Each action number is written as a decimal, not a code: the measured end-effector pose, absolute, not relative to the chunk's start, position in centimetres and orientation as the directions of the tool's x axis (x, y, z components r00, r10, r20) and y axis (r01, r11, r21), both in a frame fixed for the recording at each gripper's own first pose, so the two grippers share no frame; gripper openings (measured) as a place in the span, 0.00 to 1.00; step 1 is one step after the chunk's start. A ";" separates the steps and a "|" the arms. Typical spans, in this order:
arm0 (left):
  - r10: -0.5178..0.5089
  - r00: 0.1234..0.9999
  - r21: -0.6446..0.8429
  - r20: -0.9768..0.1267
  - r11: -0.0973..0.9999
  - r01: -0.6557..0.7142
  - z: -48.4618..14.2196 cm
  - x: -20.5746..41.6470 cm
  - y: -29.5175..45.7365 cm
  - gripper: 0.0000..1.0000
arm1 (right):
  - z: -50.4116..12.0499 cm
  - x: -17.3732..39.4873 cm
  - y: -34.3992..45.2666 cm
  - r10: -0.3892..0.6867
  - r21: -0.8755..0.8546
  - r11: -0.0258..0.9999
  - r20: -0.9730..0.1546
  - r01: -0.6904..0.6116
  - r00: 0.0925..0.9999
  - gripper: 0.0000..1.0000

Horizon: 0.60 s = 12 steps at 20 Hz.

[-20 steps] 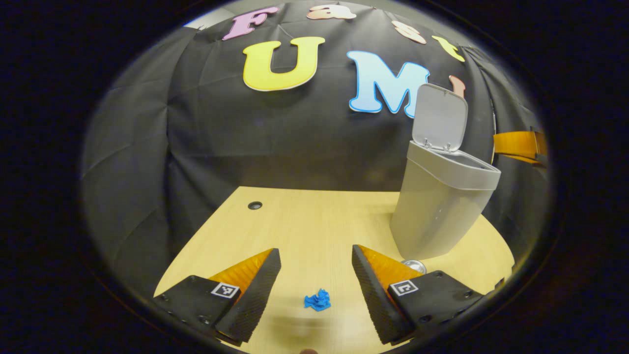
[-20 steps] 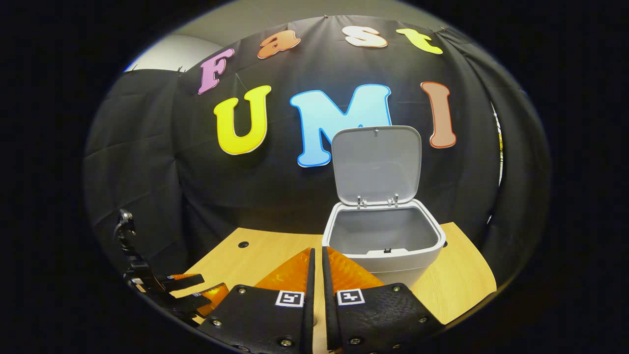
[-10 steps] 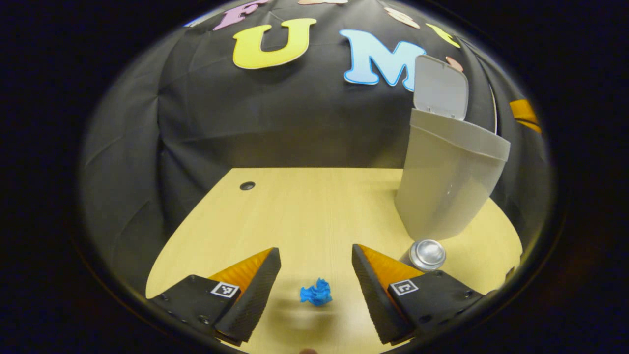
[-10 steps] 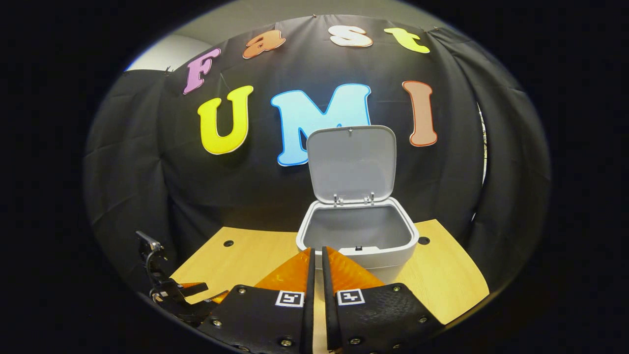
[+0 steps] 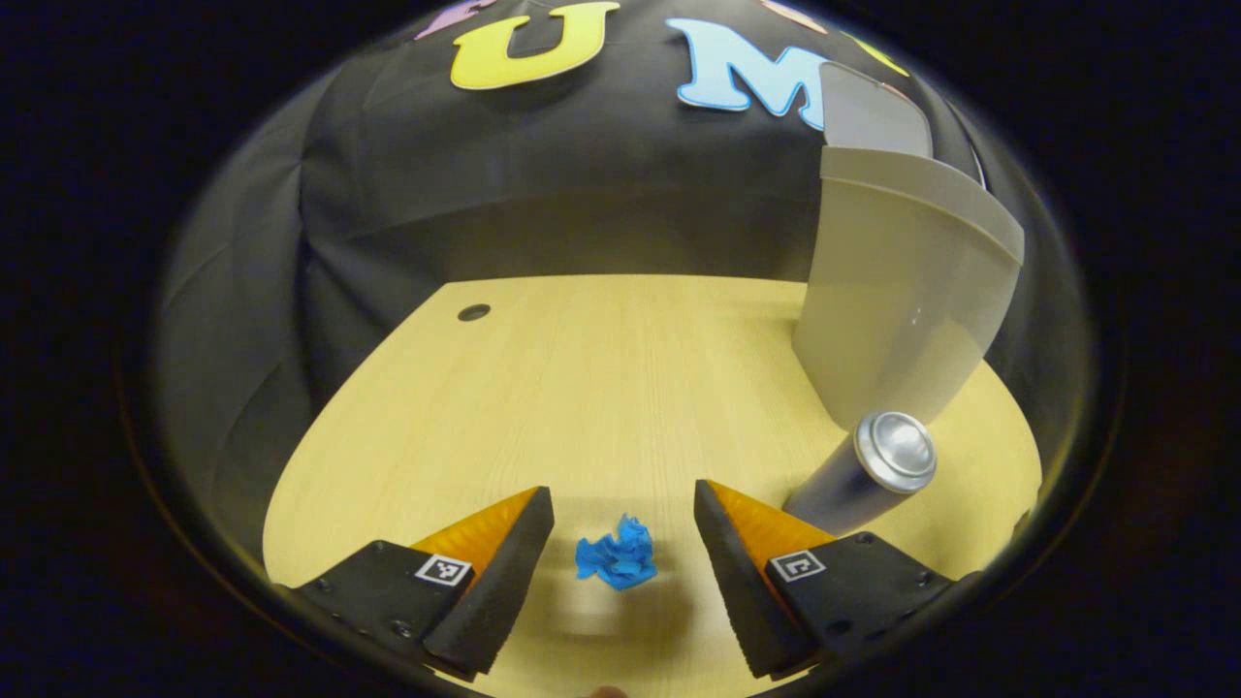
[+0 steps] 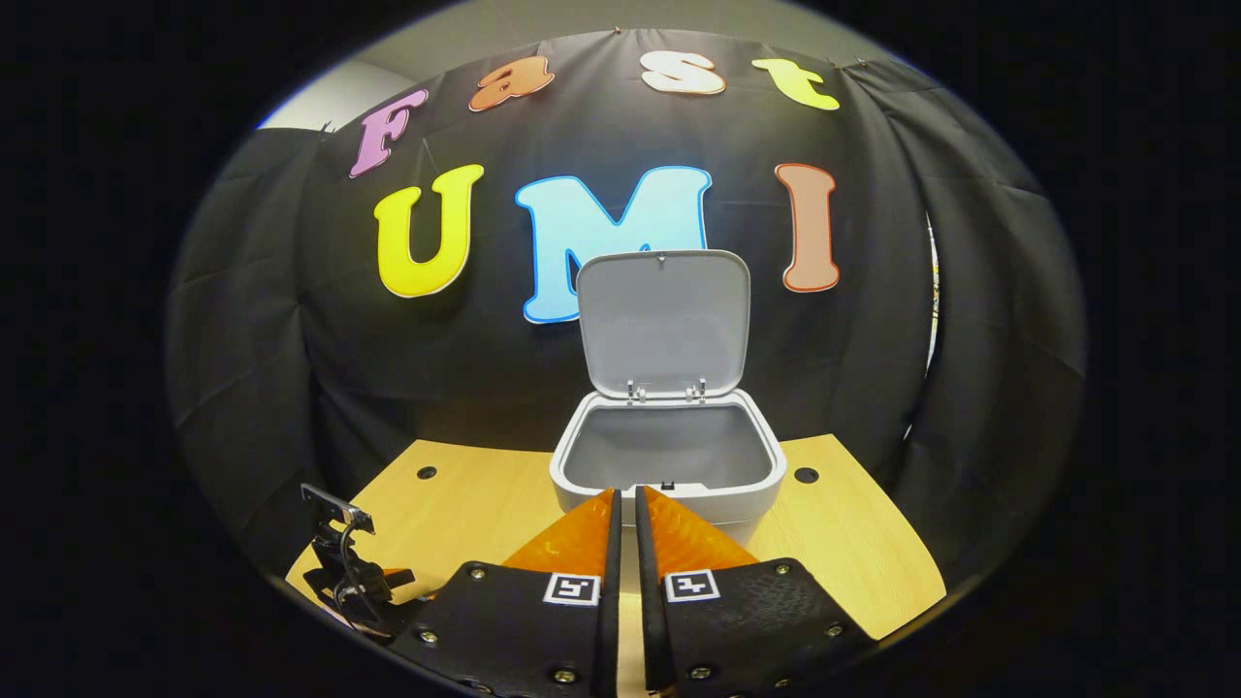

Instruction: Press the lid of the desktop garbage bin to open it, pick up the crumpled paper on the desktop and throw it into the bin, then pick up the pop can on the desktop and drop it into the bin, and finally close the garbage bin lid.

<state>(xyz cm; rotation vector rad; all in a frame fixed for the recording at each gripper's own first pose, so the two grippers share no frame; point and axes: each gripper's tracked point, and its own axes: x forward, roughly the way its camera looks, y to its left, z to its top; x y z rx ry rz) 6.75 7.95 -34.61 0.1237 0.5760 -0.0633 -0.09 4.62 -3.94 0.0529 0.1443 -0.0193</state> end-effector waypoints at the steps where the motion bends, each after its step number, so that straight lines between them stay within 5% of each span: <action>1: -0.026 0.832 0.102 -0.554 0.990 0.098 -35.1 6.9 7.9 0.96 | -3.9 -0.2 4.4 -0.024 0.048 0.998 -0.146 0.031 0.989 0.10; 12: -0.022 0.780 0.086 -0.626 0.992 0.097 -39.2 6.9 8.1 0.96 | -4.8 -1.1 2.6 -0.071 0.035 0.996 -0.171 0.078 0.983 0.10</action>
